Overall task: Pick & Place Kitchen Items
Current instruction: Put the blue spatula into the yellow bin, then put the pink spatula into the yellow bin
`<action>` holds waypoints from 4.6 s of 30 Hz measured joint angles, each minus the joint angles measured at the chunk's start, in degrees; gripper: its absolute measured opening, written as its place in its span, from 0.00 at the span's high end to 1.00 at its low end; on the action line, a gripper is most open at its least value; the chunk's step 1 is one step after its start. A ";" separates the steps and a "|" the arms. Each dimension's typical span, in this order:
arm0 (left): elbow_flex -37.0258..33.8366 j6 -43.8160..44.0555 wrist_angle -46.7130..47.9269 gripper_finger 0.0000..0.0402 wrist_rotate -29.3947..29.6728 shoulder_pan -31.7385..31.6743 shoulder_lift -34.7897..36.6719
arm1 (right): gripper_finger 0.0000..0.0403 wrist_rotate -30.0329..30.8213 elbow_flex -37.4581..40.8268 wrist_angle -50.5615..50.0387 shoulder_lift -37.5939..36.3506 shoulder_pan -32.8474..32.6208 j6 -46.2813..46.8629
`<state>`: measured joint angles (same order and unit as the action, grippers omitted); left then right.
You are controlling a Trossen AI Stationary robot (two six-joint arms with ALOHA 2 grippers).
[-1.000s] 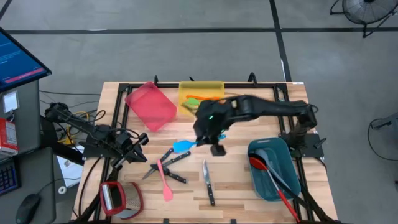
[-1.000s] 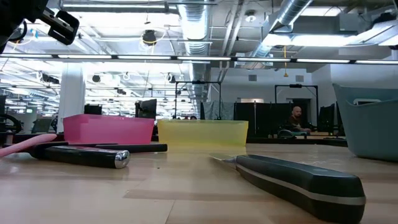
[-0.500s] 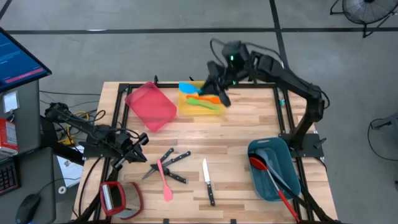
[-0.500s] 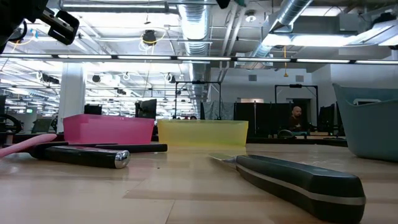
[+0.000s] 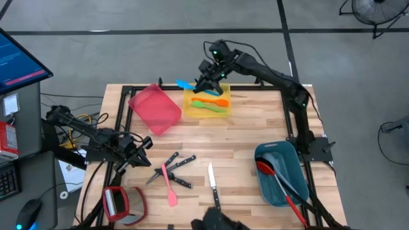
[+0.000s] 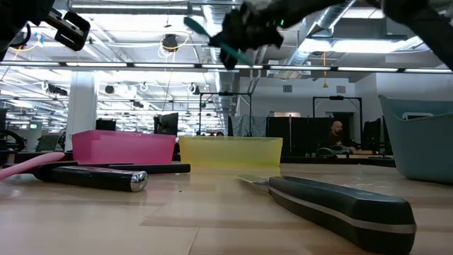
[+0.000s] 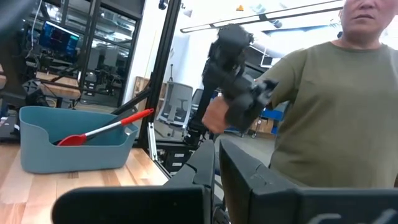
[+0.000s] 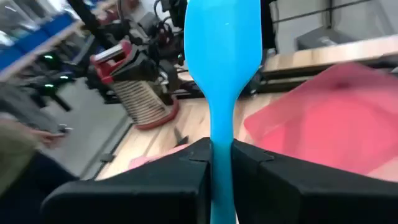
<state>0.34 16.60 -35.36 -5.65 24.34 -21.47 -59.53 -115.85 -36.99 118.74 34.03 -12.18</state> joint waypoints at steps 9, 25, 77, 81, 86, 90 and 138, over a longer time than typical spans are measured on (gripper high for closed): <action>0.02 0.00 -0.34 0.98 0.00 0.00 0.00 | 0.95 -9.57 -0.03 -3.80 4.26 4.03 -6.02; 0.00 -0.02 -0.35 0.98 0.00 0.00 0.00 | 0.95 2.80 12.84 -16.03 -18.35 -5.65 -11.77; 0.00 -0.02 -0.74 0.98 0.00 0.02 -0.01 | 0.95 33.95 41.18 54.49 -7.67 -5.45 17.20; 0.00 -0.01 -0.74 0.98 0.01 0.00 -0.01 | 0.95 34.19 41.20 53.26 -7.67 -5.15 15.40; 0.00 0.00 -0.74 0.98 0.00 0.02 0.00 | 0.95 36.08 41.18 46.34 -7.67 -3.88 12.00; 0.00 -0.01 -0.73 0.98 0.00 0.00 0.00 | 0.95 38.90 42.17 41.61 -7.67 -3.56 10.09; 0.00 -0.02 -0.72 0.98 0.00 0.02 0.00 | 0.68 53.66 47.48 42.76 -4.77 -5.13 16.74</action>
<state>0.34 16.58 -36.07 -5.65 24.36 -21.48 -5.87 -68.37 5.77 113.96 28.91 4.56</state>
